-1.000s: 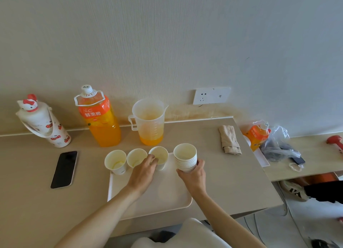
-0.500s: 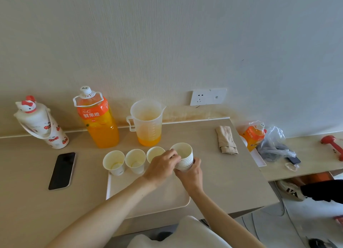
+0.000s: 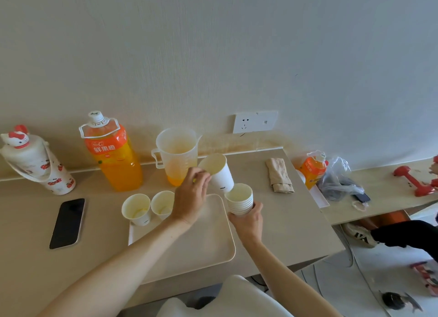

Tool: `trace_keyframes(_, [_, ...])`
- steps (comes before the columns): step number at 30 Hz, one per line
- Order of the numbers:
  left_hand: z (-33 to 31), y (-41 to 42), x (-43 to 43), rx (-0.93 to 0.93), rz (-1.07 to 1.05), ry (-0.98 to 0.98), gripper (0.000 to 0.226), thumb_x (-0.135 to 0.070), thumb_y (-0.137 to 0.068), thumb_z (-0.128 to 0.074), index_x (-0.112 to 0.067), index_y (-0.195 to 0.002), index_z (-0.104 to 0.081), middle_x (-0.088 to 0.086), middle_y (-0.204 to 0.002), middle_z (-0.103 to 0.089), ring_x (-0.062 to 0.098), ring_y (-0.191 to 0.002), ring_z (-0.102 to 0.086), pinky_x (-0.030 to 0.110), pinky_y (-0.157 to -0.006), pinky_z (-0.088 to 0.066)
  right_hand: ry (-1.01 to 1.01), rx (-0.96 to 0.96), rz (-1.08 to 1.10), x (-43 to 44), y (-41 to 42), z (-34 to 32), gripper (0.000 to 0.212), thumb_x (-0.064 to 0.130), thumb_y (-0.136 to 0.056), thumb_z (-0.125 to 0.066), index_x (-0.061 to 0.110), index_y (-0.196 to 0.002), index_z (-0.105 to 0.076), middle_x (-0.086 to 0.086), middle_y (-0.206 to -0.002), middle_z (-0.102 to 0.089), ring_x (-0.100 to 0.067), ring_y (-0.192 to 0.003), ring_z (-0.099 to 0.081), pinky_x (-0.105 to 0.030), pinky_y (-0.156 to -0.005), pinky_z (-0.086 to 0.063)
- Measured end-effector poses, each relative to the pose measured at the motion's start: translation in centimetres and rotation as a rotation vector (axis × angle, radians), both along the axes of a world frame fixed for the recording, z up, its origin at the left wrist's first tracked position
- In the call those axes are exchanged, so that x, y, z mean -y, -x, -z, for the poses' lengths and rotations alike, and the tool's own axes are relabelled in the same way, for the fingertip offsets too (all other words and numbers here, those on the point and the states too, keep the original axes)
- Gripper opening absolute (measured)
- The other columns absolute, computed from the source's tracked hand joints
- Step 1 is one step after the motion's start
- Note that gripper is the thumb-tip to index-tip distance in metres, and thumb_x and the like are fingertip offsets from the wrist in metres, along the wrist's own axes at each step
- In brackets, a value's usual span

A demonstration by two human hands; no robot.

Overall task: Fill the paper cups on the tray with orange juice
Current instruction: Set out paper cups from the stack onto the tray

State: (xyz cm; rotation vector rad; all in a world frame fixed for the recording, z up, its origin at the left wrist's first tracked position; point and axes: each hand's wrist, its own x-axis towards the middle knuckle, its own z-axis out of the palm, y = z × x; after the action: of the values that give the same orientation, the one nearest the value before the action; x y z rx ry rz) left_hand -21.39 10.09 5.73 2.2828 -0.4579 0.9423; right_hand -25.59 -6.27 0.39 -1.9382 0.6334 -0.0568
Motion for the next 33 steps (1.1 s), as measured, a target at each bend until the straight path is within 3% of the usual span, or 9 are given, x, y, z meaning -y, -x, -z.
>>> trace_keyframes(4, [1.5,-0.3,-0.1,-0.152,0.01,-0.133,0.019,-0.016,-0.091,-0.054,-0.005,-0.081,-0.065,0.003,-0.082,-0.056,0.018,-0.061,-0.056,0.03,-0.04,-0.043,0.01,-0.004,0.041,0.8,0.2,0.2,0.058,0.021,-0.065,-0.08,0.02,-0.105,-0.038,0.005,-0.087,-0.056,-0.023,-0.084,-0.059,-0.036,-0.07,-0.049])
trace_keyframes(7, [3.7,0.0,0.3,-0.391,0.03,-0.242,0.007,-0.008,-0.086,-0.064,-0.011,-0.08,-0.061,-0.004,-0.082,-0.051,0.013,-0.063,-0.049,0.031,-0.049,-0.04,0.016,-0.007,0.055,1.2,0.4,0.5,0.058,0.021,-0.066,-0.08,0.018,-0.106,-0.039,0.004,-0.088,-0.056,-0.024,-0.084,-0.059,-0.035,-0.068,-0.047])
trace_keyframes(9, [4.9,0.1,0.7,-0.53,0.051,-0.265,0.014,-0.017,-0.092,-0.052,-0.017,-0.079,-0.051,-0.009,-0.079,-0.045,0.008,-0.065,-0.044,0.033,-0.058,-0.038,0.015,-0.006,0.064,1.5,0.5,0.7,0.06,0.021,-0.066,-0.081,0.017,-0.108,-0.039,0.002,-0.09,-0.058,-0.024,-0.084,-0.06,-0.034,-0.068,-0.048])
trace_keyframes(12, [6.1,0.1,1.1,-0.634,0.073,-0.351,0.022,-0.005,-0.09,-0.055,-0.015,-0.073,-0.045,-0.003,-0.082,-0.041,0.018,-0.067,-0.048,0.041,-0.054,-0.045,0.006,-0.01,0.078,2.1,0.7,0.8,0.06,0.021,-0.066,-0.082,0.017,-0.108,-0.04,0.003,-0.089,-0.058,-0.022,-0.084,-0.061,-0.033,-0.066,-0.048])
trace_keyframes(19, [6.4,0.3,1.8,-0.648,0.099,-0.521,0.025,-0.013,-0.099,-0.037,-0.002,-0.105,-0.059,0.011,-0.108,-0.053,0.033,-0.095,-0.054,0.032,-0.068,-0.031,-0.012,-0.011,0.065,3.0,0.7,1.1,0.06,0.019,-0.067,-0.082,0.016,-0.11,-0.04,0.005,-0.088,-0.056,-0.019,-0.082,-0.059,-0.027,-0.064,-0.043])
trace_keyframes(21, [5.4,0.6,2.0,-0.707,0.065,-0.523,0.004,-0.007,-0.085,-0.063,-0.004,-0.087,-0.064,0.011,-0.092,-0.058,0.033,-0.078,-0.058,0.025,-0.056,-0.032,-0.023,-0.012,0.057,2.9,0.6,1.2,0.06,0.019,-0.066,-0.082,0.016,-0.11,-0.041,0.005,-0.089,-0.057,-0.018,-0.082,-0.059,-0.027,-0.065,-0.044])
trace_keyframes(23, [5.7,0.7,2.1,-0.694,0.059,-0.62,0.032,0.0,-0.048,-0.087,-0.013,-0.063,-0.062,0.004,-0.072,-0.055,0.025,-0.06,-0.054,0.023,-0.051,-0.039,-0.029,-0.012,0.046,2.8,0.6,1.2,0.06,0.019,-0.066,-0.082,0.017,-0.109,-0.04,0.004,-0.089,-0.058,-0.017,-0.082,-0.06,-0.027,-0.066,-0.044])
trace_keyframes(28, [6.3,0.7,1.7,-0.606,0.034,-0.699,0.041,0.003,-0.032,-0.089,-0.016,-0.056,-0.061,0.001,-0.065,-0.053,0.025,-0.06,-0.053,0.028,-0.054,-0.048,-0.036,-0.007,0.022,2.7,0.3,1.2,0.062,0.02,-0.065,-0.083,0.02,-0.108,-0.039,0.005,-0.091,-0.058,-0.017,-0.084,-0.06,-0.03,-0.068,-0.047])
trace_keyframes(33, [5.1,1.1,1.6,-0.483,0.062,-0.758,0.043,-0.001,-0.021,-0.089,-0.017,-0.051,-0.062,-0.002,-0.056,-0.054,0.018,-0.054,-0.055,0.025,-0.067,-0.028,-0.038,-0.004,0.001,2.4,0.3,1.2,0.062,0.019,-0.065,-0.083,0.021,-0.108,-0.038,0.004,-0.093,-0.058,-0.019,-0.086,-0.06,-0.031,-0.069,-0.048])
